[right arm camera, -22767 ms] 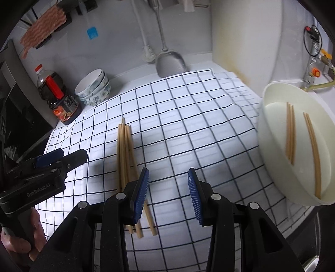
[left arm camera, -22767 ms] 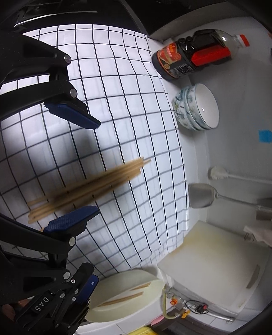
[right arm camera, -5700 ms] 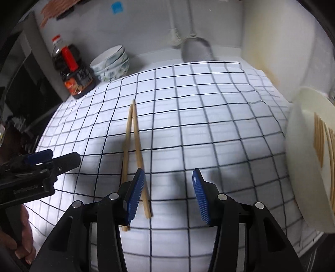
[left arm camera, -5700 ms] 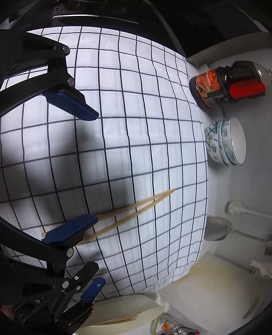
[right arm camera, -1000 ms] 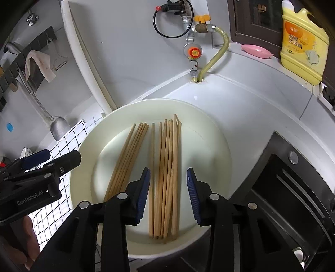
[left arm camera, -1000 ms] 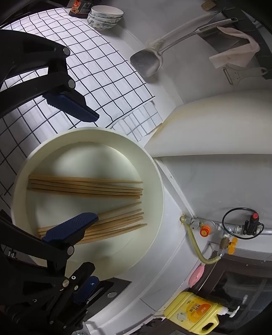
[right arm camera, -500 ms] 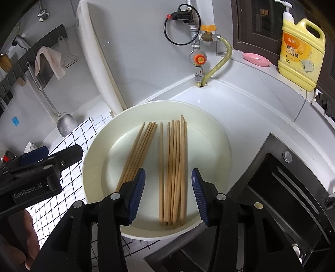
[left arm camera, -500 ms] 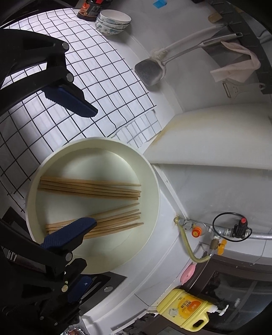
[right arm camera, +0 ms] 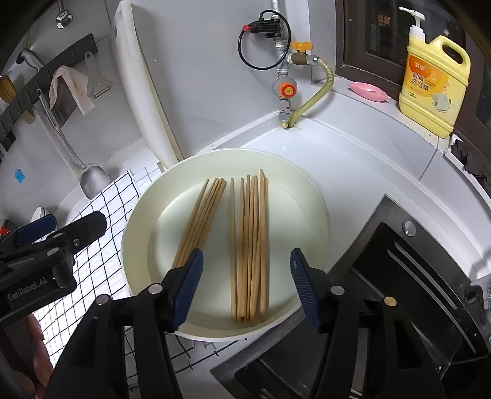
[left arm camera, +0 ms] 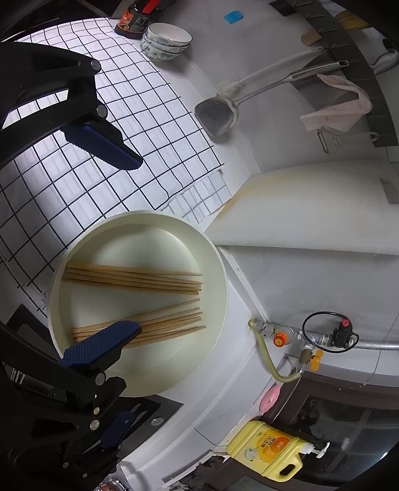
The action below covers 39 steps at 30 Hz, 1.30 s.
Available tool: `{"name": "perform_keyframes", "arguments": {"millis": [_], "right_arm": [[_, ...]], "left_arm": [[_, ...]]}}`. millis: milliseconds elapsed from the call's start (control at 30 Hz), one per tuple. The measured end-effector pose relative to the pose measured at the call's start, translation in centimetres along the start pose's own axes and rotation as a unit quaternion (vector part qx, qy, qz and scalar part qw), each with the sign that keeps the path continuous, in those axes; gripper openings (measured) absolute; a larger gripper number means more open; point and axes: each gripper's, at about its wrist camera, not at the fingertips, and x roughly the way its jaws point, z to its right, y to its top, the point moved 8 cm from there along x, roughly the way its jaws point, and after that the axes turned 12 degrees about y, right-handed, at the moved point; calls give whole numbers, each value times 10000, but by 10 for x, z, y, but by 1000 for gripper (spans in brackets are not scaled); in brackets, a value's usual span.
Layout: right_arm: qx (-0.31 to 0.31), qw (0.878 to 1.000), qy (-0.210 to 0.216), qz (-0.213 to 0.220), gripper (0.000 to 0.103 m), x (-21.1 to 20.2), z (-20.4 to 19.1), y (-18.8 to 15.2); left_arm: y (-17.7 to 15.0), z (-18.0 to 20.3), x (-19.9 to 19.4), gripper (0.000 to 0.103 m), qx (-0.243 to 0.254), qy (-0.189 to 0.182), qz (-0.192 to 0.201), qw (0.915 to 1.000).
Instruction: Organize utensils
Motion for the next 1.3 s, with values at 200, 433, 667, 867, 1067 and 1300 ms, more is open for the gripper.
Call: {"name": "perform_keyframes", "arguments": {"millis": [200,433,667,867,1067,1300], "right_arm": [[8,10000,-87,23,64,-6,-2,1],[-17,9998,-186,29,66,-12,-4,0],[-56,9998,-172,-14,66,-11,-7,-2],[-56,9999,-147,-34,66,-10,-7,-3],[-73,9999,-121,-25,66,-11,-9,-3],[-74,9999,-106,-28,66,-11,-9,-3]], "left_arm": [[-1,-3,-5,97,-28,11,-9,10000],[-4,-6,-7,97,-6,74,-65,10000],[-5,-11,-8,97,-41,241,-70,9997],[-4,-12,-9,97,-51,237,-56,9997],[-5,-12,-8,97,-68,167,-96,9998],[-4,-11,-8,97,-86,138,-107,9998]]}}
